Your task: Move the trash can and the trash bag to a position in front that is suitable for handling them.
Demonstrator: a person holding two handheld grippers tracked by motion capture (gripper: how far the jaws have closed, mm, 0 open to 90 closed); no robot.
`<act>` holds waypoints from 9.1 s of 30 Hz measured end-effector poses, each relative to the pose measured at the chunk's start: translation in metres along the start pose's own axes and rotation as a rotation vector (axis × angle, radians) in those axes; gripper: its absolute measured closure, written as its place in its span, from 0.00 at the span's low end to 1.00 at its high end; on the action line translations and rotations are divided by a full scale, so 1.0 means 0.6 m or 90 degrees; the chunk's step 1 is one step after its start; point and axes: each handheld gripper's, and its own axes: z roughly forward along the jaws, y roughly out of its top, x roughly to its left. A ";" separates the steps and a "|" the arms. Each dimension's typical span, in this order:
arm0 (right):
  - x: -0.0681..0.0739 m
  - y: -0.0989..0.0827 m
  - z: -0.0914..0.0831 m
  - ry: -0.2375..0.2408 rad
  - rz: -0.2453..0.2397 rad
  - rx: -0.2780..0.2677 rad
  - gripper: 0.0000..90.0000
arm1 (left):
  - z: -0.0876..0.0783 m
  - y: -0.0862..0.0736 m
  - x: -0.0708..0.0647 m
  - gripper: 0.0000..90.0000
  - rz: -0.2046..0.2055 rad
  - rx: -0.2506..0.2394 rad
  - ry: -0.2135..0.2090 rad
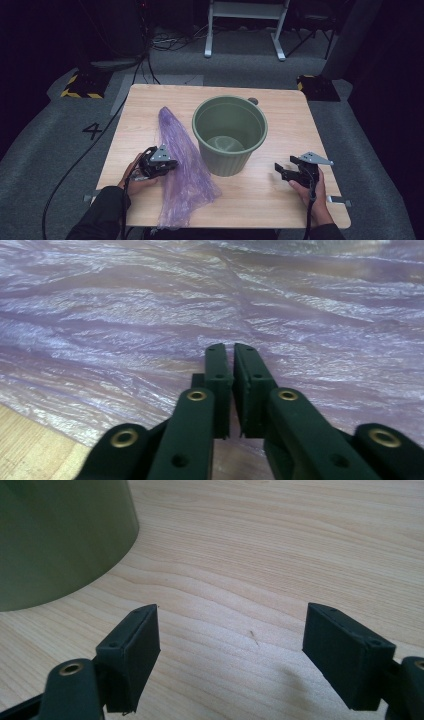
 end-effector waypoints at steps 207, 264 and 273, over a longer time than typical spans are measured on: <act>0.156 0.003 0.004 0.207 -0.223 0.078 0.97 | 0.090 0.114 -0.200 0.20 0.087 -0.019 -0.099; 0.149 0.008 -0.016 0.207 -0.244 0.080 1.00 | -0.016 0.005 -0.031 0.18 -0.089 -0.032 -0.002; 0.067 0.017 -0.014 0.125 -0.203 0.082 1.00 | -0.049 -0.008 -0.017 0.19 -0.081 -0.021 0.024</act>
